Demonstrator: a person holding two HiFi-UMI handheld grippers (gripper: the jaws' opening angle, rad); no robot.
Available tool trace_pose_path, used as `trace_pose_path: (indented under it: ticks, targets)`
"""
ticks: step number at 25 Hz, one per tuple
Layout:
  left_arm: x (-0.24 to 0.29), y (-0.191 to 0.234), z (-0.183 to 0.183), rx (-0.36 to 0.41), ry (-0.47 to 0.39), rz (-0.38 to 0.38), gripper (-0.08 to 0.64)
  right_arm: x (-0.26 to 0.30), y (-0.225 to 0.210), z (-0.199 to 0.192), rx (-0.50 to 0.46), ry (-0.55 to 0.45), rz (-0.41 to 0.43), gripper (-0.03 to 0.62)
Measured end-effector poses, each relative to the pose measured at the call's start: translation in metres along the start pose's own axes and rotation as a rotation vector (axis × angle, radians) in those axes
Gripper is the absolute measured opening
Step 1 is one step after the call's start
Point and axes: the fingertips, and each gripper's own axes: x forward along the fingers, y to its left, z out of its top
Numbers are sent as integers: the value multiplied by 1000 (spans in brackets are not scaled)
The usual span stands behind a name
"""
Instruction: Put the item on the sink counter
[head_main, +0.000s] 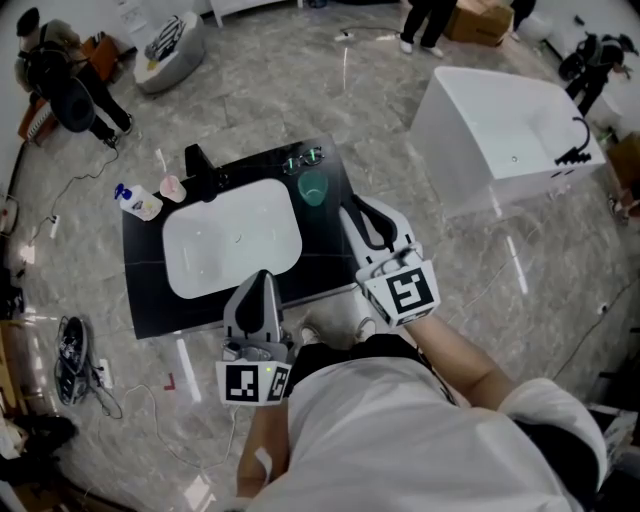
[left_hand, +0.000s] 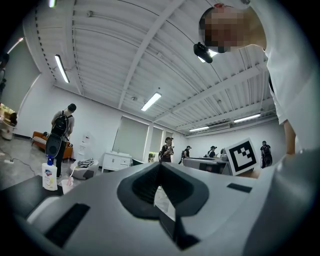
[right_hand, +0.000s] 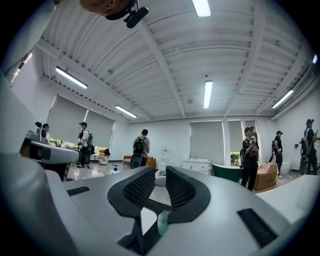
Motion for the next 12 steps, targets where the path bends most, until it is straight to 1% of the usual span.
trace_pose_path:
  ticks: [6,12]
  targets:
    - [1,1,1,1,1,3,2,-1,2,9,0,-29,22,78]
    - [3,5,2,-2,-5,12,2,1,7,14,-4,-41,63,61]
